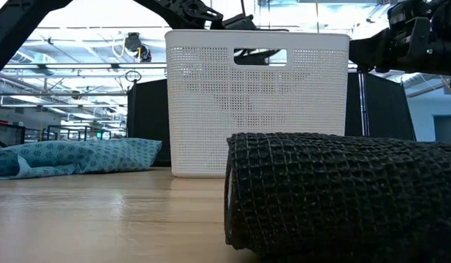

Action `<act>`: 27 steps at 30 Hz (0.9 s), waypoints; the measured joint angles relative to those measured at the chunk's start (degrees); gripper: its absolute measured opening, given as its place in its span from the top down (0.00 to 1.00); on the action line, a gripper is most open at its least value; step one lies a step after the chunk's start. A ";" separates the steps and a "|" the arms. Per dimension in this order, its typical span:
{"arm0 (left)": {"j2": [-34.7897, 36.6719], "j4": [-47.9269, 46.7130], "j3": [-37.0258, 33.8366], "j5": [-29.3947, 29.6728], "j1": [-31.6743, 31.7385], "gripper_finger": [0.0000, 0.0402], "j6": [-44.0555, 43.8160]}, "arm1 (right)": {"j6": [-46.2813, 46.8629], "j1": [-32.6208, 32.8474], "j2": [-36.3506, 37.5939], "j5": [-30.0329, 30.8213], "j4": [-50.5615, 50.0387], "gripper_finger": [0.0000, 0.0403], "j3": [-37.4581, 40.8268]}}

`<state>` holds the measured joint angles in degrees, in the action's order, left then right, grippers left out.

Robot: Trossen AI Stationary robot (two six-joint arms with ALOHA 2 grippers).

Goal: Pick & place medical supplies in basket/bin
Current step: Put the red pill bottle in the white bin

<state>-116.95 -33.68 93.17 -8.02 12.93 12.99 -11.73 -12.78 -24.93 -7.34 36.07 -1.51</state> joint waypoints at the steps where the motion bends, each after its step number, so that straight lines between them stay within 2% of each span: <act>1: 0.39 -1.67 -0.01 0.43 0.24 0.63 0.55 | 0.00 0.00 -0.02 0.00 0.00 1.00 0.00; 7: 0.07 -8.07 0.00 0.55 1.09 0.63 5.06 | -0.11 0.00 -0.09 0.05 0.00 1.00 0.01; 19: -5.09 -7.64 0.33 -1.39 1.26 0.63 7.26 | 0.05 0.00 -0.09 0.24 -0.48 1.00 -0.01; 27: -3.80 -4.06 -0.08 -3.06 0.71 0.63 6.85 | -0.01 -0.02 -0.09 0.29 -0.59 1.00 0.01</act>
<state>-120.75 -37.74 93.08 -11.07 13.64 19.84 -11.74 -12.80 -25.02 -7.05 35.48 -1.50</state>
